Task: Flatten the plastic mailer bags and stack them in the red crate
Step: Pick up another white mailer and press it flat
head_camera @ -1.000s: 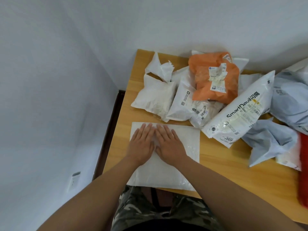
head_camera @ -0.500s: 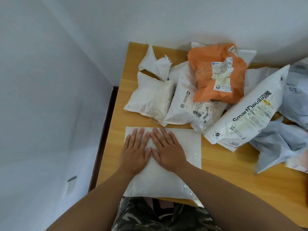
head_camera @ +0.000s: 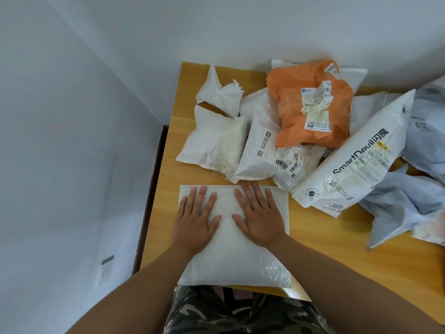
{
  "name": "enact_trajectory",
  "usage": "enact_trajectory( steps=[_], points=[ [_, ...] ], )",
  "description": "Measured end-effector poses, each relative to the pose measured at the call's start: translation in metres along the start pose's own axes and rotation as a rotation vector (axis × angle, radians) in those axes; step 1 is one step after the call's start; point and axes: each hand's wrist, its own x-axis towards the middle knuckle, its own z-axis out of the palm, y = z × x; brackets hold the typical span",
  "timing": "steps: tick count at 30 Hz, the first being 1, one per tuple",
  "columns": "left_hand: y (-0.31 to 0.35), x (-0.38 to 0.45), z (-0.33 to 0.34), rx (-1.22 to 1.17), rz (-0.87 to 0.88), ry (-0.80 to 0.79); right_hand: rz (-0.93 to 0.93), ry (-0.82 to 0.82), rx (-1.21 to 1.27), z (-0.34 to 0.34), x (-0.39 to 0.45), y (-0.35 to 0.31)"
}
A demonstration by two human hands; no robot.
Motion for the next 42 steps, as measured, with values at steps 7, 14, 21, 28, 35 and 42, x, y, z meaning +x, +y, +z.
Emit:
enact_trajectory(
  steps=[7,14,21,28,35,42],
  points=[
    [0.002,0.001,-0.004,0.019,-0.01,-0.027,0.046,-0.018,-0.01,-0.013,-0.023,0.028],
    [-0.001,0.002,-0.006,0.001,-0.009,-0.067,0.061,-0.035,-0.04,-0.011,-0.027,0.032],
    [0.006,-0.031,-0.021,-0.137,-0.069,0.073,0.029,0.028,0.011,-0.018,-0.032,-0.017],
    [0.003,-0.065,0.005,-0.119,-0.061,0.047,-0.212,-0.023,-0.009,0.015,-0.048,-0.093],
    [-0.001,-0.061,0.016,-0.071,-0.08,0.036,-0.198,-0.05,-0.05,0.027,-0.045,-0.092],
    [0.0,-0.061,0.014,-0.086,-0.089,0.033,-0.179,-0.015,-0.053,0.022,-0.054,-0.078]
  ],
)
